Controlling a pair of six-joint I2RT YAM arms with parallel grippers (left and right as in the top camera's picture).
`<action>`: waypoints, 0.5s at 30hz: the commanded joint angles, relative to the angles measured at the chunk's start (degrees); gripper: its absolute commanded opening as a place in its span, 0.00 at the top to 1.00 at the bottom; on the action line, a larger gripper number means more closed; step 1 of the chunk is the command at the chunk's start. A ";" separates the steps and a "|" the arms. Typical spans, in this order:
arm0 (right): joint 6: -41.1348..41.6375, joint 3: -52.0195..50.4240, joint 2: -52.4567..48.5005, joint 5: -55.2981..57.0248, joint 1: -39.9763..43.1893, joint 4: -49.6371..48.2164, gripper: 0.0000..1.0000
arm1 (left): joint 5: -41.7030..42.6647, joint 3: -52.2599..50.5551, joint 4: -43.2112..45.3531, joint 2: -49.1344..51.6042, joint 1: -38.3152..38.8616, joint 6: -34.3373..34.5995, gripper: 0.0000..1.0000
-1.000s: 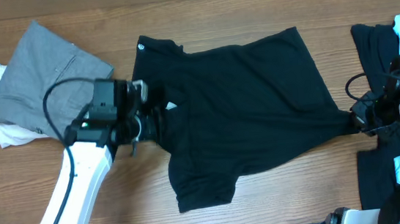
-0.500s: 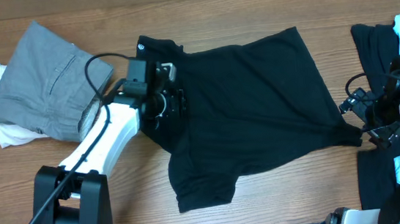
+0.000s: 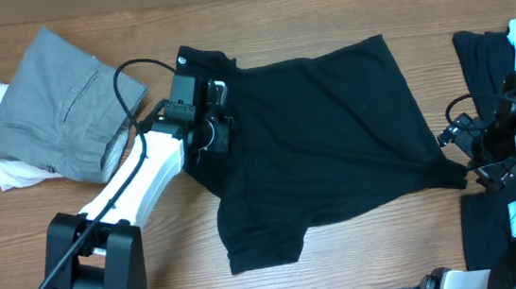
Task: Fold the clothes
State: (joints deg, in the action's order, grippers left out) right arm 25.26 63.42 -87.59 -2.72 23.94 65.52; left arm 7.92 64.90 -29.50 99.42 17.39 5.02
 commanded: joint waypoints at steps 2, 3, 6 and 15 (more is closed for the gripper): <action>0.00 1.01 0.85 -0.42 -0.11 -0.28 0.01 | 0.90 0.98 -1.29 3.21 1.49 -3.76 0.59; -0.02 1.01 0.85 -0.42 -0.11 -0.28 0.01 | 0.74 0.98 -1.84 3.87 1.79 -3.80 0.60; -0.02 1.01 0.85 -0.42 -0.11 -0.24 0.01 | 0.76 0.98 -3.06 5.11 2.19 -3.76 0.74; -0.04 1.01 0.85 -0.39 -0.11 -0.28 0.01 | 1.03 8.72 -10.86 1.29 2.08 -2.58 0.96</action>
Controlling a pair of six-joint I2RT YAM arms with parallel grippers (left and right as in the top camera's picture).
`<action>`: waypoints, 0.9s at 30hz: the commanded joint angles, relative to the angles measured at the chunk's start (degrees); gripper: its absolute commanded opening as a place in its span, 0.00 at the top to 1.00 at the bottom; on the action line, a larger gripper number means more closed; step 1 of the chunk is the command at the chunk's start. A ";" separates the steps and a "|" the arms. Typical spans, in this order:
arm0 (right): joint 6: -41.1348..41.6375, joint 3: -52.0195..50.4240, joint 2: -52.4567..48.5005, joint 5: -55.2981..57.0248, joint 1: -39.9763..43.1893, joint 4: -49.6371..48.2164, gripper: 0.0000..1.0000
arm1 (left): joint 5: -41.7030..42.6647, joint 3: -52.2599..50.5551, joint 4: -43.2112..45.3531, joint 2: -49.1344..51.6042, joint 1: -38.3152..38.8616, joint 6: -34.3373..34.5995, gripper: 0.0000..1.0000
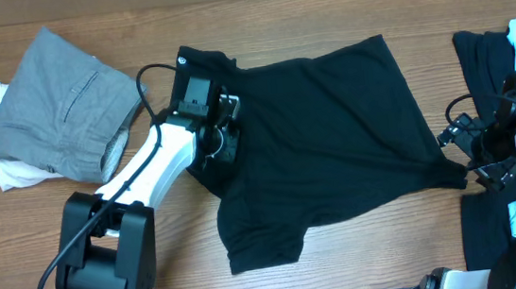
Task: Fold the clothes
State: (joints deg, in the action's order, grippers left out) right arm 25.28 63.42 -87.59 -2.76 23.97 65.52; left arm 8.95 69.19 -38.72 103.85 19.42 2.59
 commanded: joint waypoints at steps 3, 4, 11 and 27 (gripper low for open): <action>-0.04 1.01 0.85 -0.35 -0.13 -0.28 0.01 | -3.69 8.83 -8.17 -4.70 0.00 0.83 0.96; -0.07 1.01 0.85 -0.35 -0.13 -0.28 0.01 | -5.05 10.21 -10.80 -5.05 0.00 0.83 0.96; -0.04 1.01 0.85 -0.37 -0.13 -0.46 0.01 | -9.33 11.56 -23.98 -5.25 0.00 1.92 0.96; -0.07 1.01 0.85 -1.07 -0.13 -0.66 0.00 | -21.64 -1.97 -37.40 -5.25 -5.62 26.51 0.96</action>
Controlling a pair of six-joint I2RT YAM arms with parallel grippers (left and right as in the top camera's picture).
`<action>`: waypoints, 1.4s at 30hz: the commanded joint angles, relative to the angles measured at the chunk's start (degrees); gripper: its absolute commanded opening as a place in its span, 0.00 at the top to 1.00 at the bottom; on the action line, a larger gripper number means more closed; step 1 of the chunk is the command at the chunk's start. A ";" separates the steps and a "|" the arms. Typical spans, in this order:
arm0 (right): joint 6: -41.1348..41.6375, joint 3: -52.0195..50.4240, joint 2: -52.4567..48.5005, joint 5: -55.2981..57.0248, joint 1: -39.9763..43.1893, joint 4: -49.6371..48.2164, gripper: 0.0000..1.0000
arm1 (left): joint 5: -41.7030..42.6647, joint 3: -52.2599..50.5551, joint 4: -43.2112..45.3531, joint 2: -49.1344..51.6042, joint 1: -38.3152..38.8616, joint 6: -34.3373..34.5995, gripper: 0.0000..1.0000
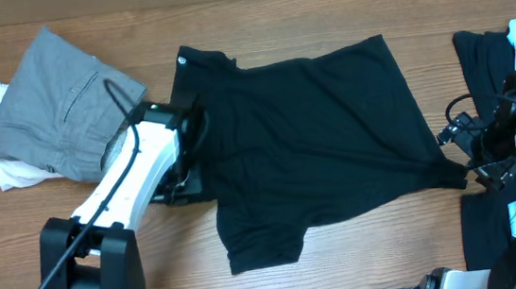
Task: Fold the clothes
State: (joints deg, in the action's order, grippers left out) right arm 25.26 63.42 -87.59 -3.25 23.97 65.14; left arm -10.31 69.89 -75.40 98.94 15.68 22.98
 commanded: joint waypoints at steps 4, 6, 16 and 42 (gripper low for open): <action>-0.24 1.01 0.85 -0.92 -0.13 -0.33 0.00 | -2.43 -4.70 -1.18 -0.39 -5.11 6.86 0.96; -0.24 1.01 0.85 -0.92 -0.13 -0.31 0.00 | -2.58 -4.72 -1.33 -0.76 -7.21 6.84 0.95; -0.22 1.01 0.85 -0.94 -0.11 -0.37 0.00 | 15.47 -3.65 12.63 -8.81 -13.75 -7.52 0.42; -5.42 0.98 0.85 -8.48 -0.46 -2.03 0.02 | 10.88 -4.42 31.34 9.16 -19.02 -11.85 0.96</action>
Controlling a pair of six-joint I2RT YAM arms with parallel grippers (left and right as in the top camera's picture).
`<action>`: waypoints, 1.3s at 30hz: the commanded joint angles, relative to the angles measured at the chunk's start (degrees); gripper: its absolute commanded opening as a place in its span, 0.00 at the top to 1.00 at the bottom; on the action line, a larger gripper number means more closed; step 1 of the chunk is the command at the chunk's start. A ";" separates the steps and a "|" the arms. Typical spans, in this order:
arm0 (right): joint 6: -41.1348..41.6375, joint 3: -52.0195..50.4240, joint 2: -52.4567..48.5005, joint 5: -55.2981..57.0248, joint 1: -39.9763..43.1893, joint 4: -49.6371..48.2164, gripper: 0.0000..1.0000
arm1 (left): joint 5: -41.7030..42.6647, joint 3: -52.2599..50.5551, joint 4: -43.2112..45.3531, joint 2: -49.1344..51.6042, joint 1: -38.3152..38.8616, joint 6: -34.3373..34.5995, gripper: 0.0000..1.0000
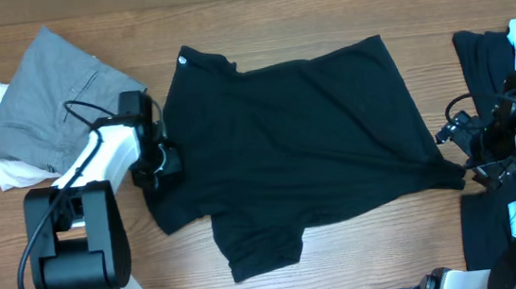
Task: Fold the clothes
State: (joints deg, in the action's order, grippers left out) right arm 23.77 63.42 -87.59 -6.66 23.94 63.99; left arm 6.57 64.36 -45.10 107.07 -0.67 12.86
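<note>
A black T-shirt [305, 140] lies spread flat across the middle of the table, its collar at the upper left. My left gripper [154, 169] sits at the shirt's left edge, shut on the sleeve, which is drawn out to the left. My right gripper [464, 161] is at the shirt's right corner, where the cloth is pulled into a taut point, and it is shut on that corner. The fingers themselves are hard to make out against the dark fabric.
Folded grey trousers [55, 102] rest on a white cloth [9, 173] at the far left. At the right edge lie a dark garment [482, 56], a teal cloth and more dark fabric [490, 236].
My left gripper has moved left and slightly up. The shirt's left sleeve came with it and now lies spread out to the left. The right arm has not moved.
My left gripper was first over the shirt's left part below the collar, and stayed there half a second later. Then it was down at the folded-under left edge. Now that sleeve is drawn out flat. The right gripper held the right corner throughout.
</note>
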 commanded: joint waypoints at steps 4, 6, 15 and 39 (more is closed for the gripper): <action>-9.31 0.98 0.83 -11.85 -2.29 -3.08 0.04 | -3.56 5.84 2.97 1.03 -5.84 -1.77 0.96; -9.22 0.74 0.79 -11.85 -3.58 -3.52 0.07 | -1.29 8.96 2.84 1.03 -6.19 -2.34 0.96; -3.78 -7.48 0.74 -4.72 -5.14 -9.68 0.94 | 4.81 23.87 -3.48 1.03 -5.14 -5.31 0.81; 3.32 -6.84 -25.40 -9.01 -12.24 -52.83 0.96 | 12.50 27.65 -15.32 1.03 10.71 -11.02 0.85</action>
State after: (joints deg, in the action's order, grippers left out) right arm 26.39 53.63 -108.36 -24.86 11.60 10.17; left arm 18.31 91.05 -60.31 107.77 9.08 2.98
